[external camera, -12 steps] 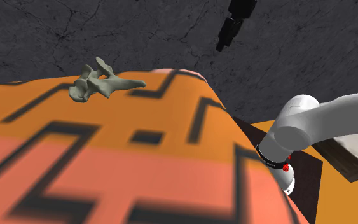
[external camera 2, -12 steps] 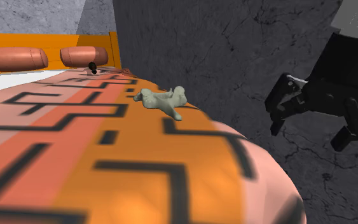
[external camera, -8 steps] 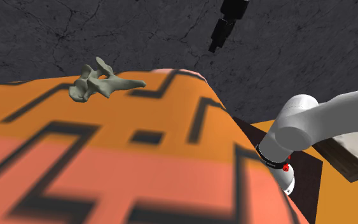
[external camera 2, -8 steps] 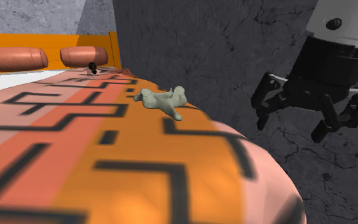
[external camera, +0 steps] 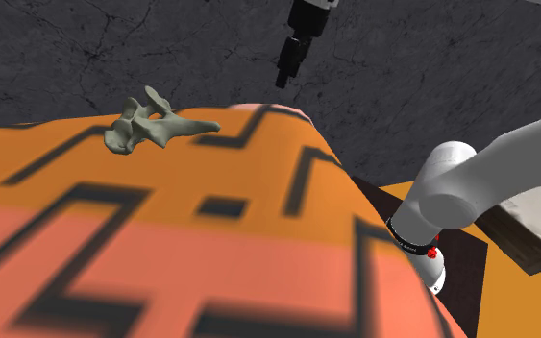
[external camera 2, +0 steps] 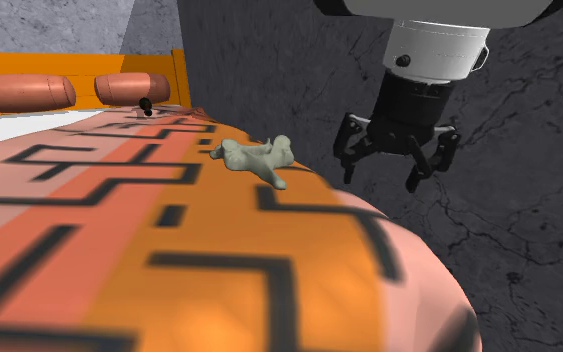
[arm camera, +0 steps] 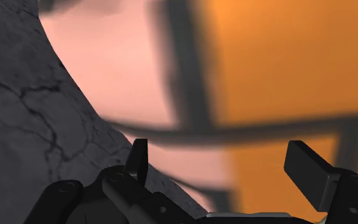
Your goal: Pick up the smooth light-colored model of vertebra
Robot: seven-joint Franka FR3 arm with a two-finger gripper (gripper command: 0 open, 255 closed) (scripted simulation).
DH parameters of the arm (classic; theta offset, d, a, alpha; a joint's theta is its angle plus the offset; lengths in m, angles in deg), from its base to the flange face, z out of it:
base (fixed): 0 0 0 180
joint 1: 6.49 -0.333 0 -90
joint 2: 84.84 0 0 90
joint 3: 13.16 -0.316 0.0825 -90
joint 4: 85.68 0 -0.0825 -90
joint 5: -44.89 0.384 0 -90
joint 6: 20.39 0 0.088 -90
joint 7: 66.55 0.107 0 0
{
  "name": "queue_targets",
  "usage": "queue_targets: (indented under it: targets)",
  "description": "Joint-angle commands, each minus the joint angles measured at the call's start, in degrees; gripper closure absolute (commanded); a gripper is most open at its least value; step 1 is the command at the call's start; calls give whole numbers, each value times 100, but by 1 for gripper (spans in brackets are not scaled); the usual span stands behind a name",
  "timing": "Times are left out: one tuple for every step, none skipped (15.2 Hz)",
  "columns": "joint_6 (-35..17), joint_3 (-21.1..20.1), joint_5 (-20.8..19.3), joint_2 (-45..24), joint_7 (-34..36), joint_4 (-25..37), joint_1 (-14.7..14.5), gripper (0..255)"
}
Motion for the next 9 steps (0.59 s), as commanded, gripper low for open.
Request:
queue_targets:
  targets:
    - [-160,-141,49,-241,-17,140,-113,0]
    - [-239,-213,67,-373,-22,221,-166,0]
    - [-316,-287,81,-506,-25,305,-218,0]
    - [-390,-361,92,-640,-28,394,-268,0]
    - [-462,-435,99,-775,-30,486,-316,0]
    - [-530,-509,102,-911,-31,581,-364,0]
    - [-596,-584,100,-1048,-30,681,-411,0]
    - [-659,-658,94,-1186,-28,784,-457,0]
    - [-718,-733,83,-1325,-25,890,-502,0]
